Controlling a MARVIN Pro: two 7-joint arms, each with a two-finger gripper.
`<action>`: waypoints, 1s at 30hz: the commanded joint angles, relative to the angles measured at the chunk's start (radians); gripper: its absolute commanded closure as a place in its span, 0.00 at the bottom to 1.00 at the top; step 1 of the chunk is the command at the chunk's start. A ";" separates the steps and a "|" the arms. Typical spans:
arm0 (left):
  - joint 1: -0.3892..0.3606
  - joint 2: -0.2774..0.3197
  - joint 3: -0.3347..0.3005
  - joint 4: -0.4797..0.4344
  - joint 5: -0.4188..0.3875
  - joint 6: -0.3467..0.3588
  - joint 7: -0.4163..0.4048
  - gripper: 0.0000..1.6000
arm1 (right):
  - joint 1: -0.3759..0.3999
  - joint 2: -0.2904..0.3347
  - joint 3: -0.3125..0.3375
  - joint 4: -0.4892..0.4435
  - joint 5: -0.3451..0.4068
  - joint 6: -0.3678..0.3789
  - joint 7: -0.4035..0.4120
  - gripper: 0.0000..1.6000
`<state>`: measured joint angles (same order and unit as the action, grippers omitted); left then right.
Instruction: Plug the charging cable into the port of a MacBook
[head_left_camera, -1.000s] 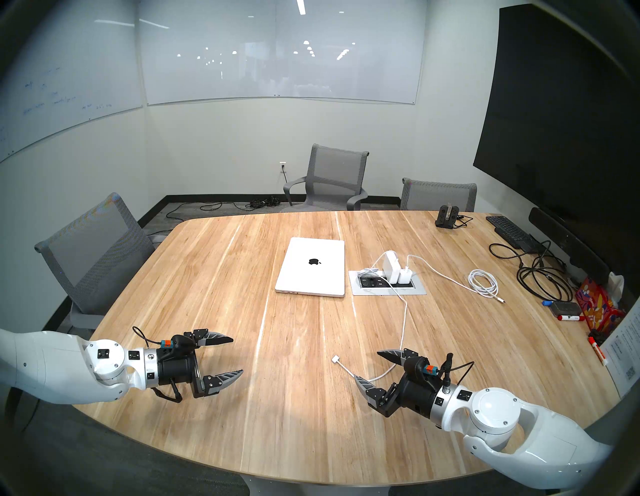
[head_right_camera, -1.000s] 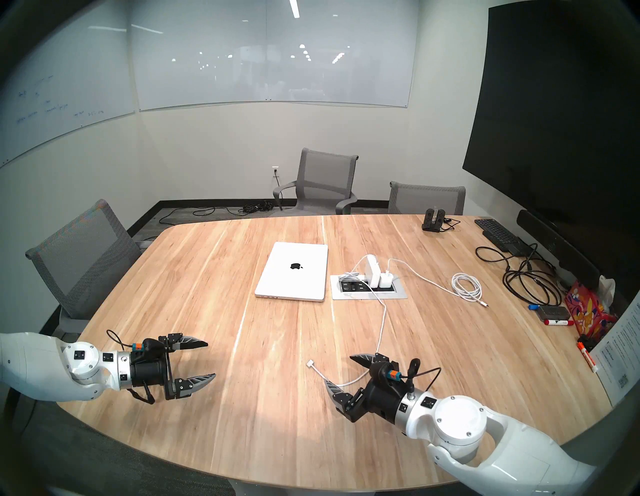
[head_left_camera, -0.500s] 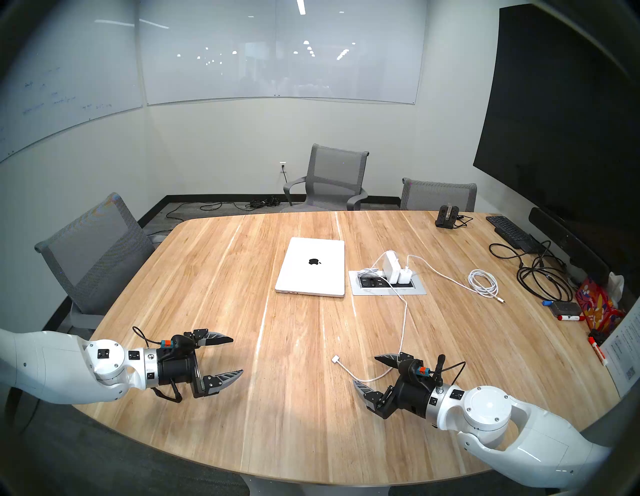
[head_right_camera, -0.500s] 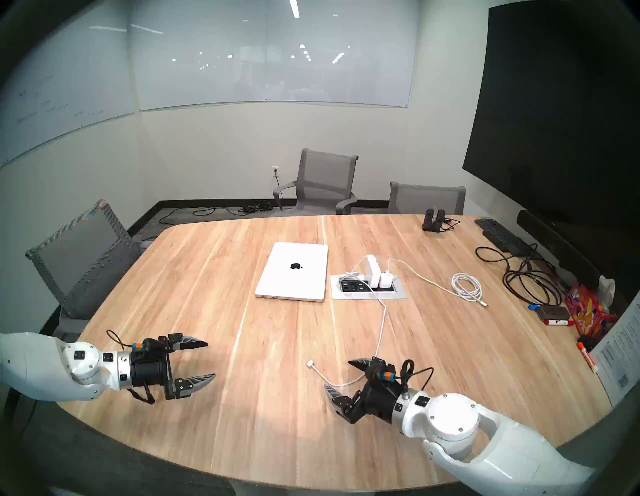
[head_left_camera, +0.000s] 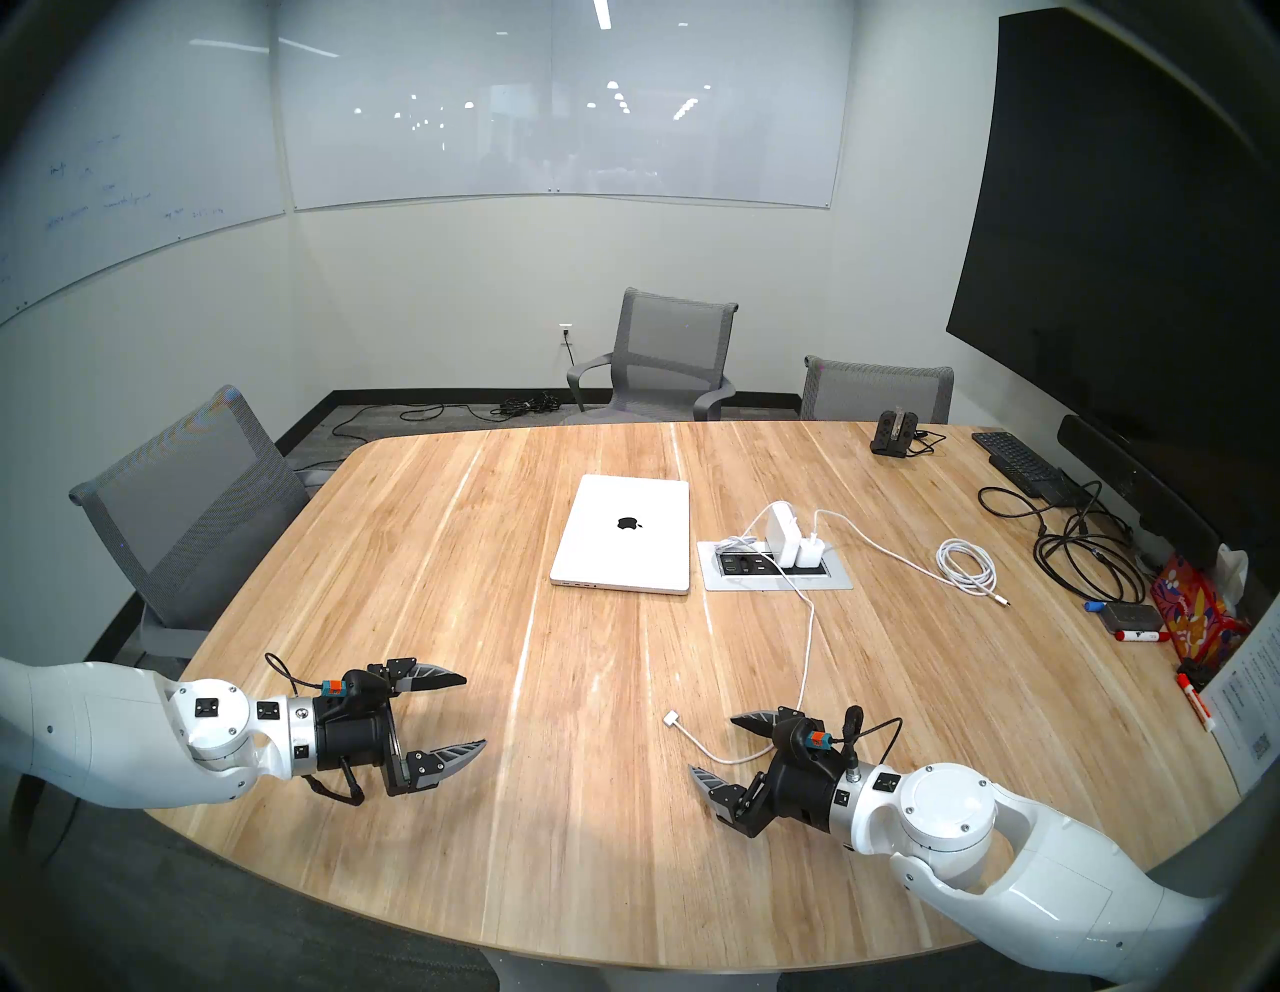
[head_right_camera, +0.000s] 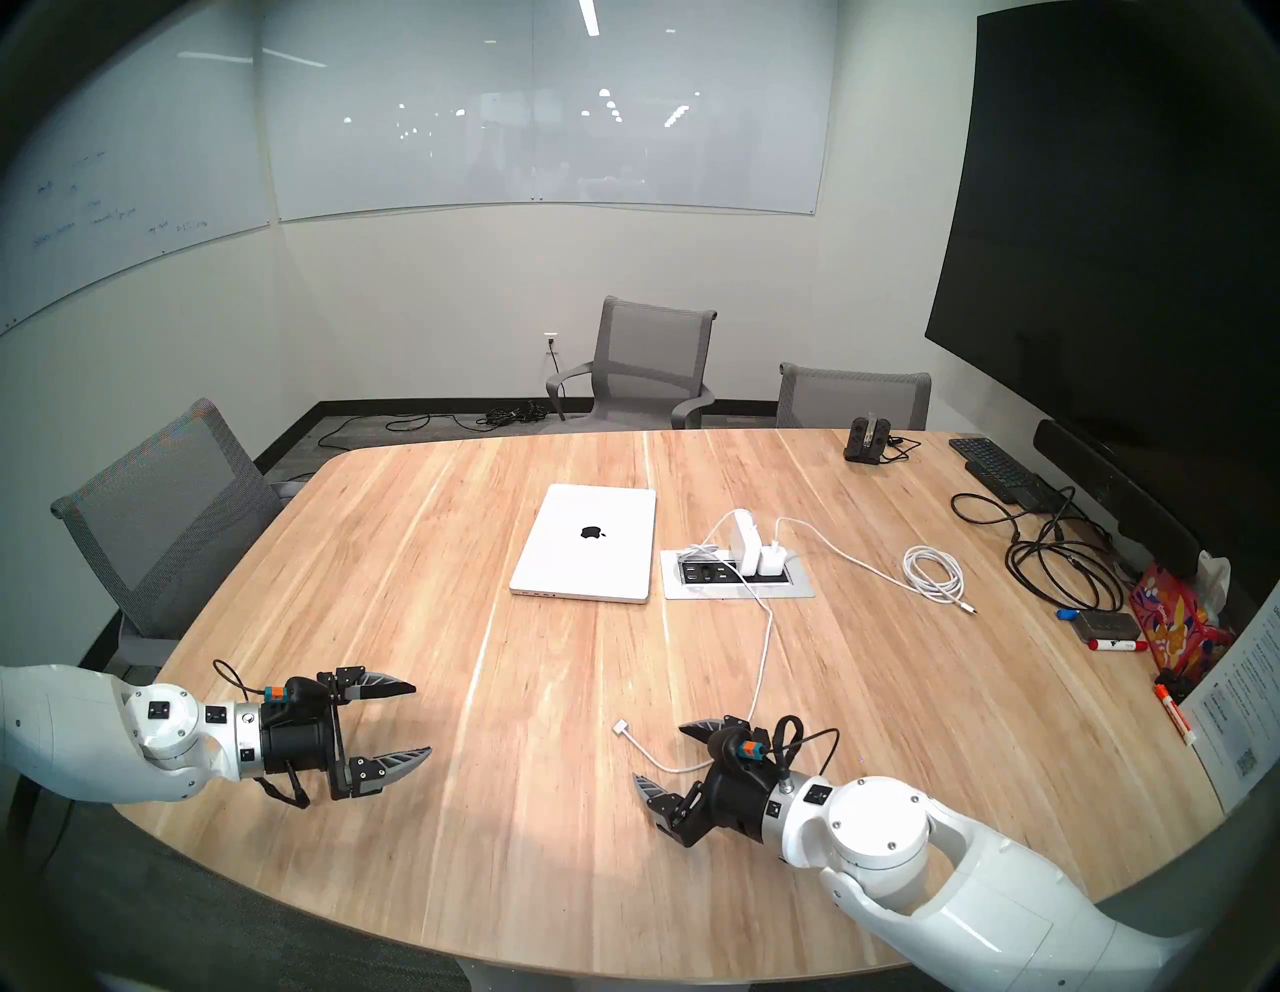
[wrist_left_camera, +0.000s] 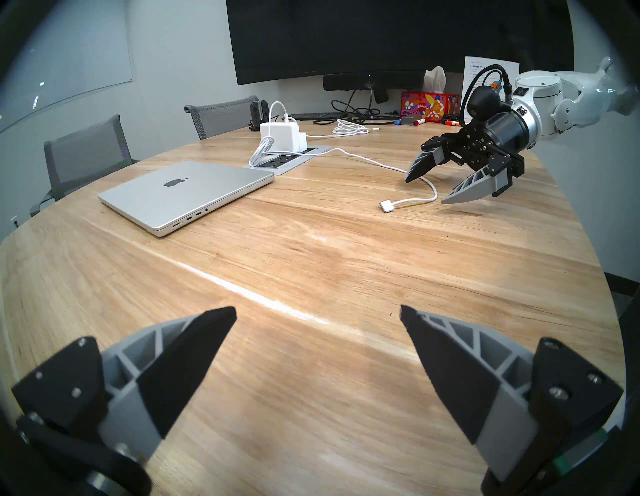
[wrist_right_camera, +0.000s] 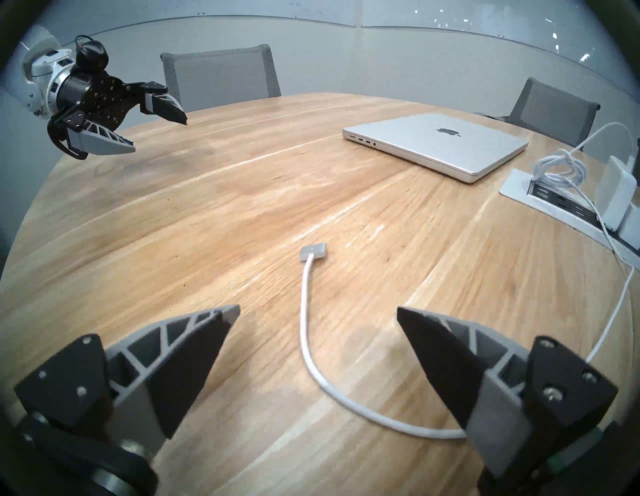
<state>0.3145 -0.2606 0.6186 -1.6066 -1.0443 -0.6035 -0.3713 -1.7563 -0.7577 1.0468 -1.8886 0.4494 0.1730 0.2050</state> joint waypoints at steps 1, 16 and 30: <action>-0.007 -0.001 -0.007 0.000 0.000 -0.002 0.001 0.00 | 0.059 -0.030 -0.003 0.000 -0.001 0.025 0.014 0.00; -0.007 -0.001 -0.007 0.000 0.000 -0.002 0.001 0.00 | 0.152 -0.029 0.017 -0.029 0.024 0.198 0.075 0.00; -0.007 -0.001 -0.007 0.000 0.000 -0.002 0.001 0.00 | 0.212 0.001 0.009 -0.062 0.037 0.413 0.146 0.00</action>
<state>0.3145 -0.2607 0.6188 -1.6066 -1.0445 -0.6035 -0.3713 -1.5993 -0.7618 1.0609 -1.9200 0.4805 0.5146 0.3258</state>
